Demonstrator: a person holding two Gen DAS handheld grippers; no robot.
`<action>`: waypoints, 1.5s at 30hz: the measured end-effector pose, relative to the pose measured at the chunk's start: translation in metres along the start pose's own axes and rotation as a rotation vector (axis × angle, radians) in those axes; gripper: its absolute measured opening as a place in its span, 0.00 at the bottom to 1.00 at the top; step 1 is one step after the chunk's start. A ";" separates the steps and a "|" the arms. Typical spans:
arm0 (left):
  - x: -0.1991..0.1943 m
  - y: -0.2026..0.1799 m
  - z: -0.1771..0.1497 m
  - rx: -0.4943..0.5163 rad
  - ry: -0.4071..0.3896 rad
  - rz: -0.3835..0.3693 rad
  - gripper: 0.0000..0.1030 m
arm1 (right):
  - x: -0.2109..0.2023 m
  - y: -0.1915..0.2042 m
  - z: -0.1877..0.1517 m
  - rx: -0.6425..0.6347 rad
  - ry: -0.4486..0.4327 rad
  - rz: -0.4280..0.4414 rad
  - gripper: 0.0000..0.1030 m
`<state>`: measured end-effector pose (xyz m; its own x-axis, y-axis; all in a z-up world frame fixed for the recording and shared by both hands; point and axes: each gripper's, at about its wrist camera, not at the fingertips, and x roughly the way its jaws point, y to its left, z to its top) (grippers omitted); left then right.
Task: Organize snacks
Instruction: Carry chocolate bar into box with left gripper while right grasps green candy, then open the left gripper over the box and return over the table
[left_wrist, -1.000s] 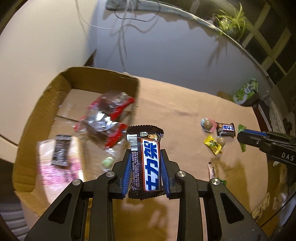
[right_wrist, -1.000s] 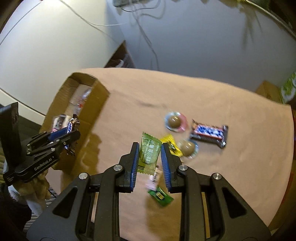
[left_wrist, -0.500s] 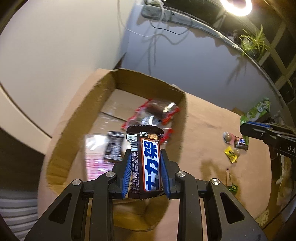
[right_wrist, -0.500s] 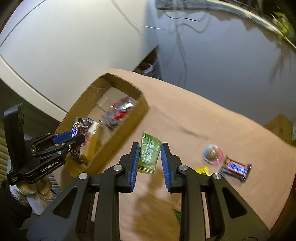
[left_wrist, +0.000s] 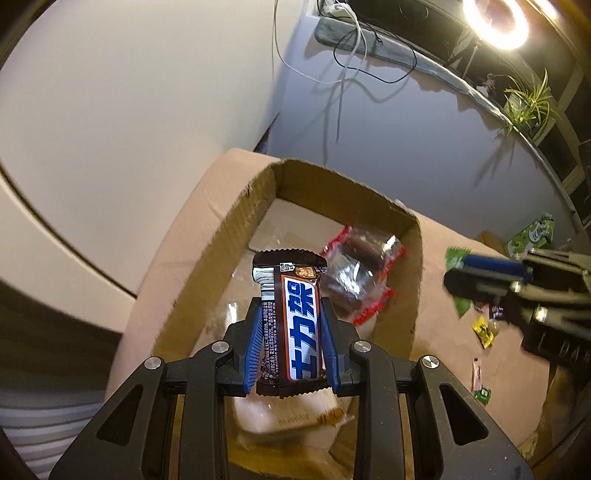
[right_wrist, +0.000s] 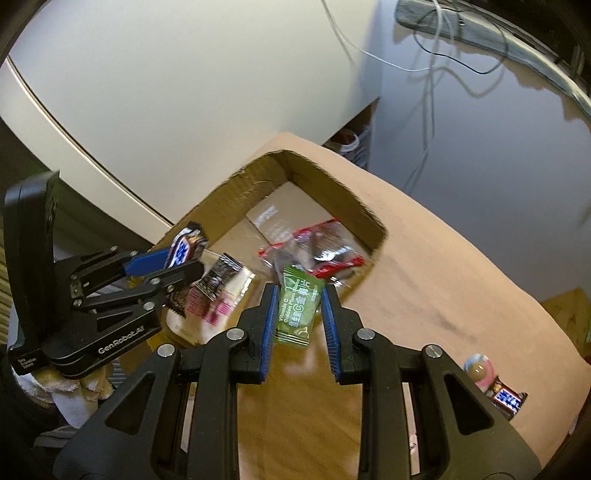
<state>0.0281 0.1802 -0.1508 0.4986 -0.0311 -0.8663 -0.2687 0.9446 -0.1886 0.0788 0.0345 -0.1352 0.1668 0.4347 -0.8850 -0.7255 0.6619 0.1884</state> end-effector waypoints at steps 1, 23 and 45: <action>0.001 0.001 0.002 -0.001 -0.002 0.002 0.26 | 0.004 0.003 0.002 -0.004 0.004 0.009 0.24; -0.011 -0.001 0.004 0.018 -0.024 0.002 0.36 | -0.004 -0.004 0.000 0.002 -0.014 -0.003 0.53; 0.009 -0.116 -0.036 0.218 0.096 -0.206 0.36 | -0.069 -0.151 -0.126 0.266 0.009 -0.210 0.63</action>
<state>0.0336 0.0589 -0.1532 0.4416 -0.2499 -0.8617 0.0182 0.9627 -0.2698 0.0925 -0.1726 -0.1565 0.2874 0.2671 -0.9198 -0.4762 0.8731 0.1048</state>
